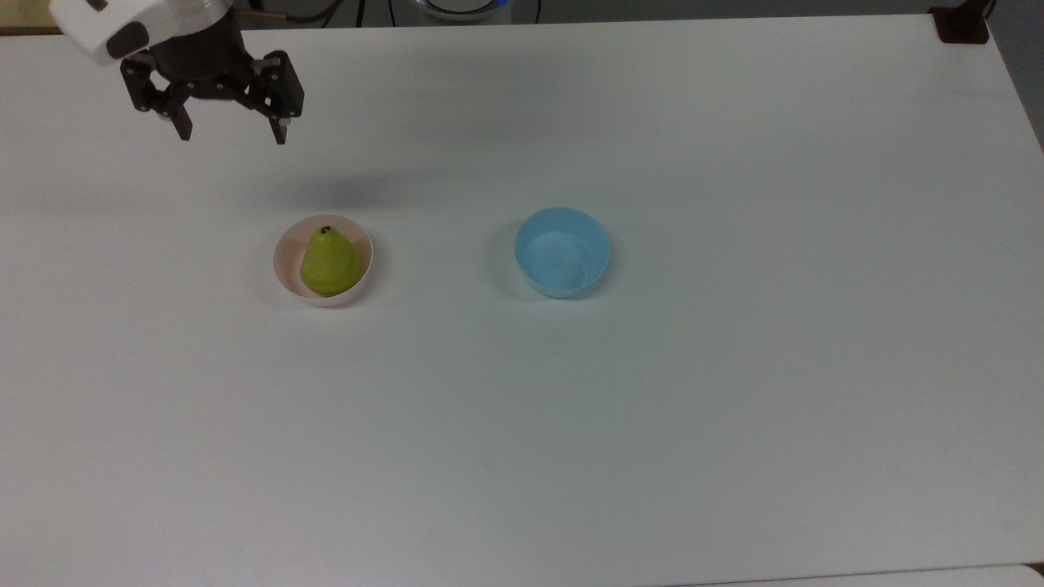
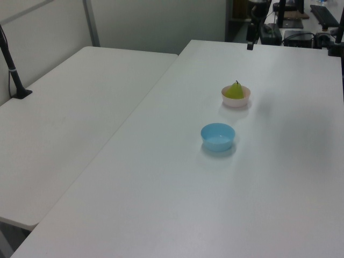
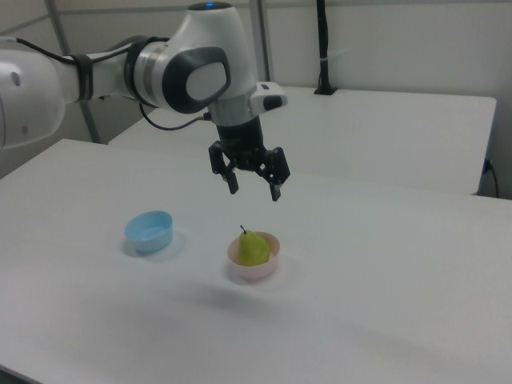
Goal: Pick up a pear from the bowl
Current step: 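Lower the gripper over the pear in the pink bowl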
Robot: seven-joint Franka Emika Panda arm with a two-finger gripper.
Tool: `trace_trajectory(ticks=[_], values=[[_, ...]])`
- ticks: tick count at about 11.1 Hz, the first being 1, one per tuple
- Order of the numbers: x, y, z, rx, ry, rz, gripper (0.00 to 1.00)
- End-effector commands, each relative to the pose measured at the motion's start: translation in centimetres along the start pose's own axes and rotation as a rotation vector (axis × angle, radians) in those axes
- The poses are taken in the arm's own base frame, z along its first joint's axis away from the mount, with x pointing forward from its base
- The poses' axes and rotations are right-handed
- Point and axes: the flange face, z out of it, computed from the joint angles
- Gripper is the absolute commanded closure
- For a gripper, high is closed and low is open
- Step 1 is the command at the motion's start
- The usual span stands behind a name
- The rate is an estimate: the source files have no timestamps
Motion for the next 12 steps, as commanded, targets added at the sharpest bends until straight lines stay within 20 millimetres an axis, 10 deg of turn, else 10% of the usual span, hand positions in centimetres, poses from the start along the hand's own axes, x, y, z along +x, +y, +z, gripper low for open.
trace_trajectory(ticks=[1,12], values=[[1.5,1.5,3.3,0.003,0.028,-0.015,0.0],[5.1,-5.8,11.7,0.023,-0.021,-0.081,0.01]])
